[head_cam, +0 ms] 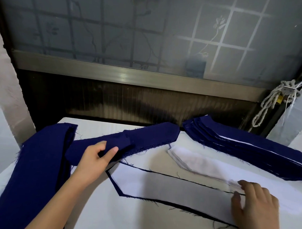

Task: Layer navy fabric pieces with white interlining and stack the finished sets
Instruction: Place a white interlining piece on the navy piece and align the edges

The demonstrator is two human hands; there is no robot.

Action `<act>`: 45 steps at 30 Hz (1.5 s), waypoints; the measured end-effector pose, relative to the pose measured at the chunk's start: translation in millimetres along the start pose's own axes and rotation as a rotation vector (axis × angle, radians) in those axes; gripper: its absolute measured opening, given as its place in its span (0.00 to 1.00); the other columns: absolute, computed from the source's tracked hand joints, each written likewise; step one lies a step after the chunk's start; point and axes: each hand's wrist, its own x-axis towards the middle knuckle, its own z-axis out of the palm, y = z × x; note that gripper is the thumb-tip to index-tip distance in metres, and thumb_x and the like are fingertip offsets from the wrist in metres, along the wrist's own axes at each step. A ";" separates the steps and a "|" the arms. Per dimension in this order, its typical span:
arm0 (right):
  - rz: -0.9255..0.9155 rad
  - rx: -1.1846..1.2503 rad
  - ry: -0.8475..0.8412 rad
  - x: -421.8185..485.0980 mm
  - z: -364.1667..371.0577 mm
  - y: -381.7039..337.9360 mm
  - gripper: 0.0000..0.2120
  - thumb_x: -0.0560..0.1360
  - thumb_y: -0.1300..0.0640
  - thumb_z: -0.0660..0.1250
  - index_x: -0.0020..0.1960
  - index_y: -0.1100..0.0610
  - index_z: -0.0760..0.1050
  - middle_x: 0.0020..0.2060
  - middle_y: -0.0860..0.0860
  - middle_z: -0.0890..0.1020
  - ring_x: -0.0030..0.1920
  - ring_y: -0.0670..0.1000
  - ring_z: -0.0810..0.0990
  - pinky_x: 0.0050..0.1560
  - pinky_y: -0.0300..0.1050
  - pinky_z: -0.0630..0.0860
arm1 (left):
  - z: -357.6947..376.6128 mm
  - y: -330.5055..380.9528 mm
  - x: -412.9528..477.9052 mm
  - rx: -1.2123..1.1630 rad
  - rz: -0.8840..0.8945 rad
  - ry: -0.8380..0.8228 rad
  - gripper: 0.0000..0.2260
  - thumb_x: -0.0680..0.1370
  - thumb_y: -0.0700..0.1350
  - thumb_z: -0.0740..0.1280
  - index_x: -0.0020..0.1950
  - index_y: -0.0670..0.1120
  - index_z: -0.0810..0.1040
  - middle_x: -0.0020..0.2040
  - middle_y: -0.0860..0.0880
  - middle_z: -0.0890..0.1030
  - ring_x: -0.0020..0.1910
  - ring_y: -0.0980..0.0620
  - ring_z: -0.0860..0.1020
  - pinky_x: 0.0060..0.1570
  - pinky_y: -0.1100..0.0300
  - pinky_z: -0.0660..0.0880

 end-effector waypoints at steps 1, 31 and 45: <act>-0.059 0.040 -0.013 2.2 -0.3 -10.9 0.21 0.71 0.50 0.56 0.52 0.63 0.78 0.44 0.58 0.80 0.43 0.64 0.78 0.46 0.57 0.71 | -0.5 1.9 -0.4 -0.061 -0.040 -0.091 0.19 0.77 0.48 0.71 0.29 0.48 0.70 0.29 0.55 0.72 0.30 0.59 0.70 0.33 0.70 0.67; -0.193 0.350 -0.258 4.9 0.6 -18.3 0.22 0.69 0.56 0.76 0.61 0.53 0.75 0.55 0.46 0.78 0.55 0.50 0.76 0.56 0.50 0.71 | -17.8 -0.7 7.4 -0.752 -0.340 -0.084 0.15 0.77 0.48 0.68 0.61 0.42 0.81 0.61 0.43 0.82 0.60 0.46 0.81 0.55 0.51 0.76; -0.489 0.358 -0.424 6.7 30.6 -97.1 0.07 0.71 0.48 0.69 0.48 0.48 0.81 0.47 0.40 0.81 0.49 0.46 0.79 0.61 0.44 0.66 | -19.1 -0.4 8.5 -0.843 -0.385 -0.040 0.13 0.79 0.46 0.66 0.61 0.42 0.81 0.61 0.42 0.82 0.58 0.46 0.82 0.46 0.58 0.82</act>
